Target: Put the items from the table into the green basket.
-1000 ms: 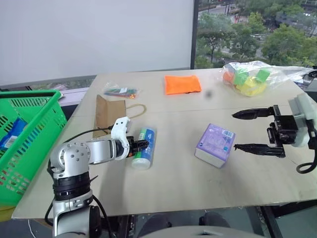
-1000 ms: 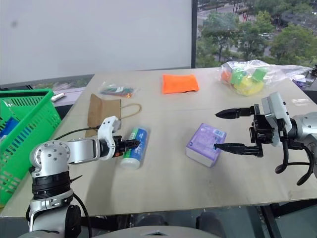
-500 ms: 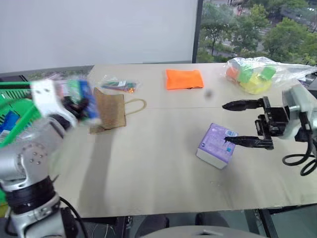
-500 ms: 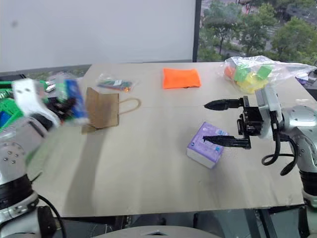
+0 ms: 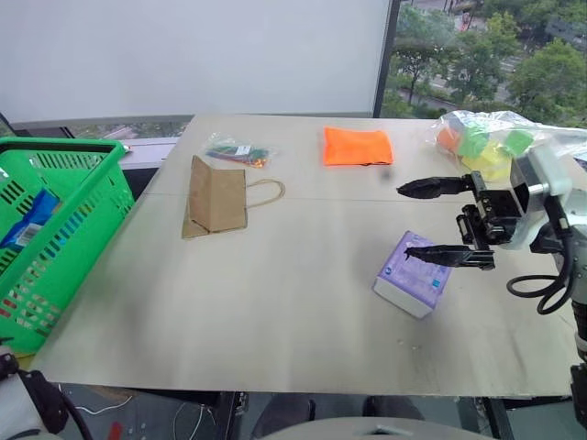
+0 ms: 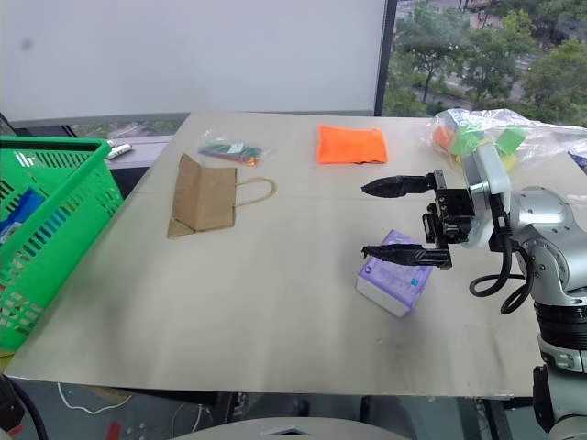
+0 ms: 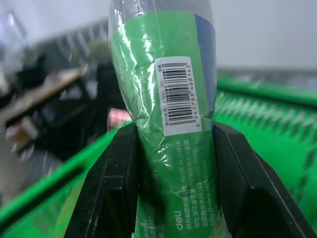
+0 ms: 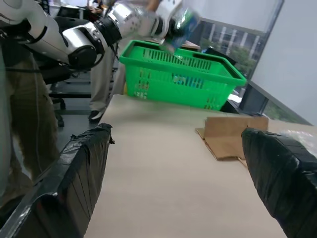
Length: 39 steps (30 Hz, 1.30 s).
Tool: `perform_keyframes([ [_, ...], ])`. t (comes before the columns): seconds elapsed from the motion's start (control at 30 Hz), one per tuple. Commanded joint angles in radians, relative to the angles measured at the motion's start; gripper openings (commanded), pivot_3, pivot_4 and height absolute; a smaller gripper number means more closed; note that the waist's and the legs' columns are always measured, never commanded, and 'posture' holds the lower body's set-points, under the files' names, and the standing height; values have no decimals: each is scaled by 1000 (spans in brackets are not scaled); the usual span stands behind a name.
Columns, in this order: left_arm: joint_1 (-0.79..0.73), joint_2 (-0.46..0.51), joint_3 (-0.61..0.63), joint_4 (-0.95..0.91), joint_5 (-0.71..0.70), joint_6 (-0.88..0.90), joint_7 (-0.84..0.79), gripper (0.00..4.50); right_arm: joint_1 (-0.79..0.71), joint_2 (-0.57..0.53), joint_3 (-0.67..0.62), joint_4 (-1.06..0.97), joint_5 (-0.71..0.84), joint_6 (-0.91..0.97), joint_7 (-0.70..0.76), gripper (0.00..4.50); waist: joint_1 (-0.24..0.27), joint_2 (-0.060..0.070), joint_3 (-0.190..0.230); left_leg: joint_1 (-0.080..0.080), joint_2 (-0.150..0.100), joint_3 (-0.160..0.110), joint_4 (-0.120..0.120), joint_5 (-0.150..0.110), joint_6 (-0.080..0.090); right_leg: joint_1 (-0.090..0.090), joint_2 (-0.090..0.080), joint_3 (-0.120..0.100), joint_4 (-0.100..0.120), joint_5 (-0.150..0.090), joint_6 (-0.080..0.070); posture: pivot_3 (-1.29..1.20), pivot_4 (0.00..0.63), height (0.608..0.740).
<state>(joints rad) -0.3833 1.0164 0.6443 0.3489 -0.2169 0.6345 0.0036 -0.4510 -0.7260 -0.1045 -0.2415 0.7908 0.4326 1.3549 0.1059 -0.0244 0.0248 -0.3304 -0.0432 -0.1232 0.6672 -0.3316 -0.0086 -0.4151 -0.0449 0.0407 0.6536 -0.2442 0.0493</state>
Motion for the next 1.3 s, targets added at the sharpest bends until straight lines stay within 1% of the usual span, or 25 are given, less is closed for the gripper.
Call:
perform_keyframes([
  [0.03,-23,34,16,9,-28,-78,-124,3945,-14,-9,-18,-23,8,-8,3,4500,2,-2,-1,0,0,0,0,0,0,0,-1,0,0,0,0,176,0,740],
  [0.07,-33,22,10,-20,-48,-74,-155,4473,-9,-12,-21,-21,6,-7,1,4500,3,-2,-1,0,-1,0,0,0,0,1,-2,0,0,0,0,172,0,740],
  [0.1,-40,14,7,-40,-61,-72,-176,4473,-7,-15,-23,-20,5,-6,-1,4500,3,-2,-1,0,-1,0,1,0,0,1,-2,0,1,0,0,172,0,740],
  [0.17,-60,-39,-41,-194,-195,55,-287,4473,14,-26,-38,-27,3,-2,-12,4500,7,-3,-2,0,0,0,1,0,0,1,-2,0,1,0,0,172,0,740],
  [0.2,-66,-65,-77,-281,-275,138,-340,4473,25,-34,-47,-30,4,1,-21,4500,12,-3,-2,0,0,-1,1,0,0,1,-3,0,2,0,0,155,0,740],
  [0.27,-83,-129,-159,-457,-466,363,-403,4473,66,-60,-74,-41,-6,2,-36,4500,19,-4,-2,0,0,-1,2,0,1,1,-4,-1,3,0,0,137,0,740],
  [0.3,-98,-173,-184,-527,-570,469,-411,4473,93,-77,-91,-48,-12,2,-40,4500,20,-4,-2,0,0,-1,2,-1,2,2,-5,-1,3,0,0,118,0,740],
  [0.37,-156,-304,-202,-596,-783,685,-367,4473,159,-118,-134,-65,-23,6,-52,4500,16,-4,-2,-1,-2,-1,4,-2,4,2,-6,-1,3,0,1,99,0,740],
  [0.4,-181,-367,-207,-597,-851,763,-342,4473,190,-137,-154,-74,-30,7,-58,4500,12,-4,-2,-1,-2,-1,6,-3,5,2,-7,-1,4,0,2,61,0,740],
  [0.43,-203,-430,-217,-591,-880,825,-307,4473,224,-157,-176,-86,-34,10,-61,4500,-3,-4,-2,-1,-2,0,7,-3,6,2,-7,0,5,-1,2,47,0,740],
  [0.47,-217,-481,-229,-576,-886,871,-276,4473,259,-175,-198,-101,-38,11,-66,4500,-15,-3,-2,-1,-2,1,8,-3,5,2,-7,1,5,-1,2,13,0,740],
  [0.53,-258,-606,-271,-514,-853,937,-206,4473,346,-216,-258,-128,-57,26,-82,4500,-43,-3,-2,-1,-2,2,8,-3,5,1,-6,3,5,-1,2,-15,3,740],
  [0.6,-291,-697,-319,-453,-824,972,-177,4473,429,-252,-311,-149,-81,40,-93,4500,-63,-2,-3,1,-1,3,7,-3,5,2,-4,4,5,-1,2,-50,6,740],
  [0.67,-318,-766,-370,-384,-776,972,-161,4473,499,-271,-359,-168,-102,40,-100,4500,-86,-1,-2,1,-2,5,7,-3,5,2,-4,6,5,-1,2,-92,10,740],
  [0.73,-329,-810,-472,-300,-691,930,-157,4473,554,-278,-409,-194,-103,48,-108,4500,-105,-1,-2,2,-2,6,7,-3,5,2,-4,7,6,-1,2,-119,13,740],
  [0.8,-337,-831,-570,-232,-617,880,-173,4473,591,-281,-444,-215,-105,61,-119,4500,-118,0,-2,3,-3,8,7,-3,5,3,-3,9,6,-1,2,-146,18,740],
  [0.83,-345,-849,-600,-188,-585,852,-181,4473,611,-287,-454,-222,-117,70,-128,4500,-136,2,-1,4,-3,8,7,-3,5,4,-2,9,6,-1,2,-162,21,740],
  [0.93,-359,-864,-703,-104,-506,783,-226,4473,662,-290,-483,-245,-135,82,-136,4500,-147,4,1,5,-2,9,7,-3,5,4,0,10,6,-1,2,-171,23,740],
  [1.03,-362,-866,-768,-58,-467,747,-302,3752,693,-286,-511,-264,-134,90,-145,4500,-149,7,2,5,-3,10,8,-3,5,5,1,11,5,-1,3,-199,24,740],
  [1.07,-366,-868,-774,-46,-460,738,-321,3411,699,-285,-516,-268,-134,91,-146,4500,-149,8,2,5,-3,10,8,-3,5,5,1,11,5,-1,3,-199,24,740],
  [1.13,-374,-867,-782,-30,-441,722,-353,2494,703,-283,-519,-275,-131,95,-153,4500,-149,8,1,5,-4,9,8,-3,6,6,1,10,4,-1,3,-200,21,740],
  [1.2,-373,-859,-784,-37,-435,705,-386,1763,697,-280,-510,-283,-128,94,-162,4500,-149,8,1,5,-4,9,9,-3,6,7,1,9,4,-1,3,-199,19,740],
  [1.27,-360,-844,-764,-78,-446,700,-414,923,674,-274,-494,-287,-112,95,-173,4500,-150,9,1,5,-3,9,9,-3,6,7,1,10,4,-1,3,-199,19,740],
  [1.3,-350,-833,-749,-107,-454,697,-427,923,662,-271,-487,-289,-102,95,-177,4500,-151,9,2,5,-3,9,9,-3,6,7,1,10,4,-1,3,-199,19,740],
])
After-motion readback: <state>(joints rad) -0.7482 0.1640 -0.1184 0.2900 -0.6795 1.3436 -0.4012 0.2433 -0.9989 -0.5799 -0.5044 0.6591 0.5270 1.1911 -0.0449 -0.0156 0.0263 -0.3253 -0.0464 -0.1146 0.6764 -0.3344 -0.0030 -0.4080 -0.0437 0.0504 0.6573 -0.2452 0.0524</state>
